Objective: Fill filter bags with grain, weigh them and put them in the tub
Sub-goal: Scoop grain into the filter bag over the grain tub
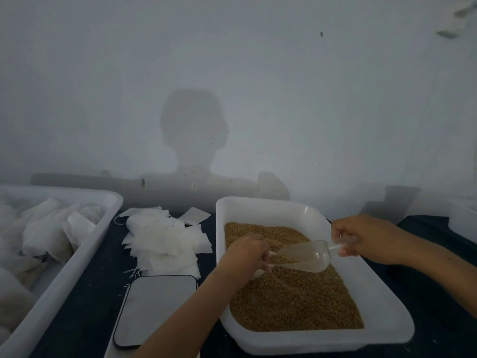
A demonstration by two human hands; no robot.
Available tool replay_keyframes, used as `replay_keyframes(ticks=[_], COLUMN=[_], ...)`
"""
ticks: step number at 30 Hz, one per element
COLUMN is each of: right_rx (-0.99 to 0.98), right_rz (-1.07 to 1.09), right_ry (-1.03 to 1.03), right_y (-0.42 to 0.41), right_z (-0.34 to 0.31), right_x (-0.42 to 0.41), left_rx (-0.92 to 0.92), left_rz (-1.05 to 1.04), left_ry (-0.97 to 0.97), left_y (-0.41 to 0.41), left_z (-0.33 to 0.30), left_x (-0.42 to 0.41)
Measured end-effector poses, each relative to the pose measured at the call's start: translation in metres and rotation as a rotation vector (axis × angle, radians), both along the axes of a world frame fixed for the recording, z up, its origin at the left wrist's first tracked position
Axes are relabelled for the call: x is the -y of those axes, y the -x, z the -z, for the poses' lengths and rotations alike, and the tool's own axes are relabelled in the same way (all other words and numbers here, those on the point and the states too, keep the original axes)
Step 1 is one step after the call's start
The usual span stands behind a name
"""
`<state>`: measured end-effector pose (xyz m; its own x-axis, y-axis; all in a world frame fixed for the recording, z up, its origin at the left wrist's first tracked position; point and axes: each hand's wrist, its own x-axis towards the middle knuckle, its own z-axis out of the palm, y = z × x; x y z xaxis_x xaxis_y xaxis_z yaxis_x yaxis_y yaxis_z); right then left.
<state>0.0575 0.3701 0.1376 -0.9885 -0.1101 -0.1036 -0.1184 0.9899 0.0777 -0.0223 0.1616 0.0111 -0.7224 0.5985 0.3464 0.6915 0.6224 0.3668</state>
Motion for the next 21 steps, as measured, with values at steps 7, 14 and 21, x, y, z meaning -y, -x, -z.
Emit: replay_keyframes(ticks=[7,14,21], right_rx=[0.018,-0.018,-0.046], right_rz=[0.068,0.147,0.144], right_ry=[0.208,0.508,0.556], right_y=[-0.006,-0.007,-0.006], right_z=[0.011,0.04,0.052], right_x=[-0.008,-0.026,-0.03], left_rx=[0.039,0.237,0.392], left_rz=[-0.048,-0.155,-0.192], left_ry=[-0.118,-0.465,-0.63], left_y=[0.002,0.008,0.009], left_z=[0.004,0.005,0.002], left_x=[0.0,0.01,0.013])
